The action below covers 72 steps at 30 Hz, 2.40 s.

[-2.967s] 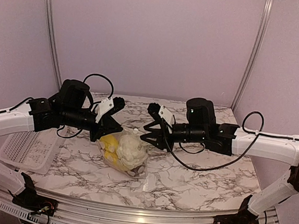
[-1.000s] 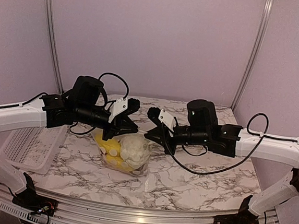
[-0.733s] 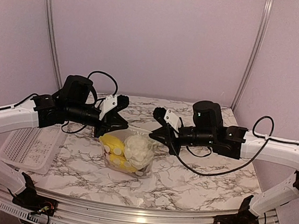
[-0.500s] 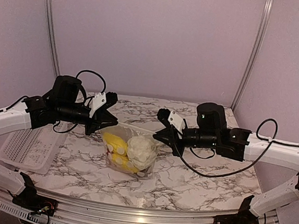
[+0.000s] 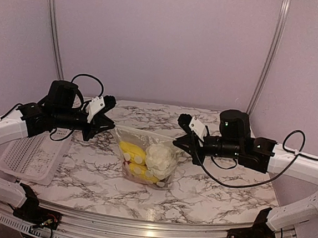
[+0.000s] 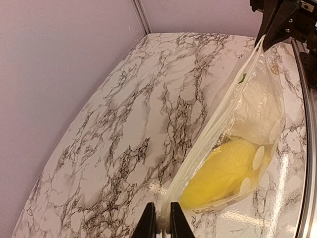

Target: Open the zip-top bag and remove the fake food

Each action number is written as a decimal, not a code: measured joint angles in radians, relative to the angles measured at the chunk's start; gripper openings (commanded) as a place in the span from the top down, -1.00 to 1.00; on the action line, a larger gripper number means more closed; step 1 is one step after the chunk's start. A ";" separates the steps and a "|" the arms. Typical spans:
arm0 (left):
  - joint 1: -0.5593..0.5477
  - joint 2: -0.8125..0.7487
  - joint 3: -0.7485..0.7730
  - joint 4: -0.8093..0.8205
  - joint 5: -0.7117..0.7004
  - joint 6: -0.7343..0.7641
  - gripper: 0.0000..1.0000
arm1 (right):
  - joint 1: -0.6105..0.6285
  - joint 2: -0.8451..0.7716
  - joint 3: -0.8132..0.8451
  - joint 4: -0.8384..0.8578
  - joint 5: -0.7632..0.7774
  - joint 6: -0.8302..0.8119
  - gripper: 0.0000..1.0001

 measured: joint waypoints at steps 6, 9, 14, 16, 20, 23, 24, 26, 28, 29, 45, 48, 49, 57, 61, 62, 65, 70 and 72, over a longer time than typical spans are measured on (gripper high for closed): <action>0.002 0.027 0.018 0.001 -0.007 0.000 1.00 | -0.001 0.005 0.001 0.000 -0.001 -0.001 1.00; -0.001 0.028 0.021 0.002 0.000 0.003 1.00 | -0.004 0.023 0.016 -0.002 -0.022 -0.001 0.92; -0.030 0.020 0.021 0.010 0.006 0.025 1.00 | 0.016 0.061 0.051 -0.011 -0.061 -0.005 0.74; -0.049 0.013 0.021 0.010 0.011 0.039 1.00 | 0.038 0.077 0.068 -0.024 -0.068 -0.008 0.45; -0.087 0.011 0.021 0.009 0.011 0.072 1.00 | 0.079 0.118 0.108 -0.061 -0.093 -0.011 -0.09; -0.108 0.010 0.021 0.009 0.009 0.093 1.00 | 0.089 0.134 0.143 -0.102 -0.110 -0.004 -0.42; -0.114 0.010 0.021 0.009 0.008 0.098 1.00 | 0.090 0.134 0.158 -0.117 -0.113 -0.006 -0.48; -0.122 0.007 0.021 0.008 0.007 0.105 1.00 | 0.090 0.134 0.204 -0.149 -0.113 -0.002 -0.53; -0.133 0.002 0.021 0.008 0.003 0.116 1.00 | 0.090 0.134 0.255 -0.163 -0.106 0.010 -0.54; -0.137 0.001 0.021 0.007 0.000 0.117 1.00 | 0.090 0.135 0.284 -0.170 -0.098 0.015 -0.54; -0.173 -0.004 0.024 0.007 -0.030 0.124 1.00 | 0.093 0.355 0.537 -0.427 -0.017 0.069 -0.17; -0.174 -0.005 0.024 0.007 -0.036 0.124 1.00 | 0.093 0.358 0.537 -0.467 -0.016 0.067 0.13; -0.174 -0.005 0.024 0.007 -0.038 0.125 1.00 | 0.095 0.358 0.537 -0.474 -0.013 0.066 0.21; -0.174 -0.006 0.024 0.008 -0.063 0.127 1.00 | 0.098 0.358 0.537 -0.524 0.017 0.065 1.00; -0.175 -0.005 0.024 0.016 -0.083 0.117 1.00 | 0.098 0.358 0.537 -0.522 0.022 0.081 1.00; -0.175 -0.002 0.023 0.024 -0.090 0.112 0.99 | 0.096 0.358 0.537 -0.517 0.025 0.089 1.00; -0.175 0.011 0.022 0.056 -0.129 0.083 0.69 | 0.082 0.351 0.528 -0.489 0.026 0.124 1.00; -0.179 0.053 0.022 0.156 -0.207 0.002 0.12 | 0.010 0.292 0.467 -0.402 0.032 0.227 1.00; -0.179 0.082 0.026 0.199 -0.242 -0.051 -0.06 | -0.024 0.269 0.451 -0.378 0.050 0.272 1.00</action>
